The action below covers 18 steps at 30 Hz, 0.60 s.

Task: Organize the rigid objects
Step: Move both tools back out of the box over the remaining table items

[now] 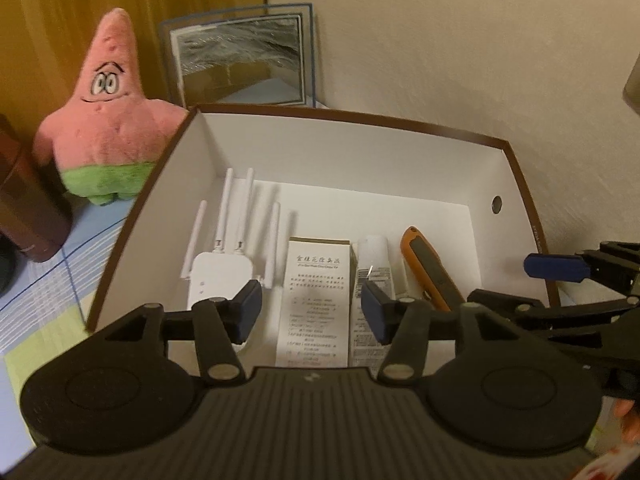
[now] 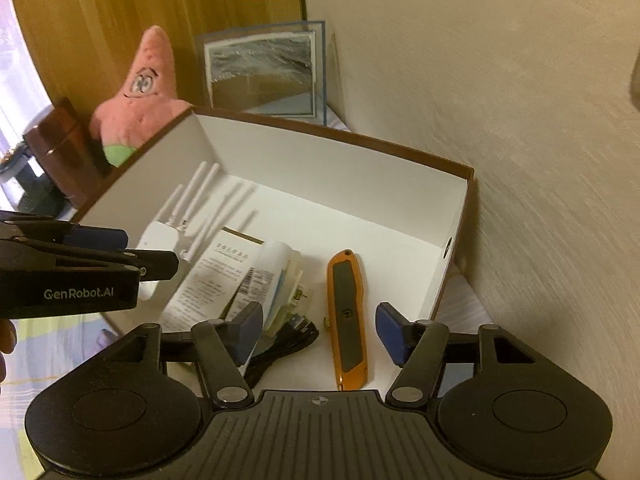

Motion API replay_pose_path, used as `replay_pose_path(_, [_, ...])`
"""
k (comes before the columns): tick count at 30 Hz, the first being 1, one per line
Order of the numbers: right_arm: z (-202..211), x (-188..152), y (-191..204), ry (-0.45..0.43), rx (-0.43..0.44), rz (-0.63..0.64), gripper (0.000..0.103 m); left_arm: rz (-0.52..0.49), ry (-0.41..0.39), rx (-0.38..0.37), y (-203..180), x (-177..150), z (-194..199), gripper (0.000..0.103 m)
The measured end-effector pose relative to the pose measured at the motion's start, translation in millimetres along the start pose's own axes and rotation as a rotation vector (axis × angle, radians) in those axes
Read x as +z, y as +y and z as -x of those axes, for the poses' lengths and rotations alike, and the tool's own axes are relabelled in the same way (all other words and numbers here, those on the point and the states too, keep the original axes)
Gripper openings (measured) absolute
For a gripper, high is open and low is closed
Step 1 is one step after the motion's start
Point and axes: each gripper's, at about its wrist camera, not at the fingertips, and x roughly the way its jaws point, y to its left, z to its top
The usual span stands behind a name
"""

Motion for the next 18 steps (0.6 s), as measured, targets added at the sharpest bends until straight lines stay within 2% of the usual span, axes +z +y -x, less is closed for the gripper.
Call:
replay_pose_path(7, [28,-11,6,-0.054,0.036,-0.017,0.061,0.013,-0.056,0.025,0,-17,35,0.057])
replay_pose_path(18, [65,-27,23,-0.102,0.074,0.001,0.061,0.046,-0.115,0.042,-1,-44,86,0.057])
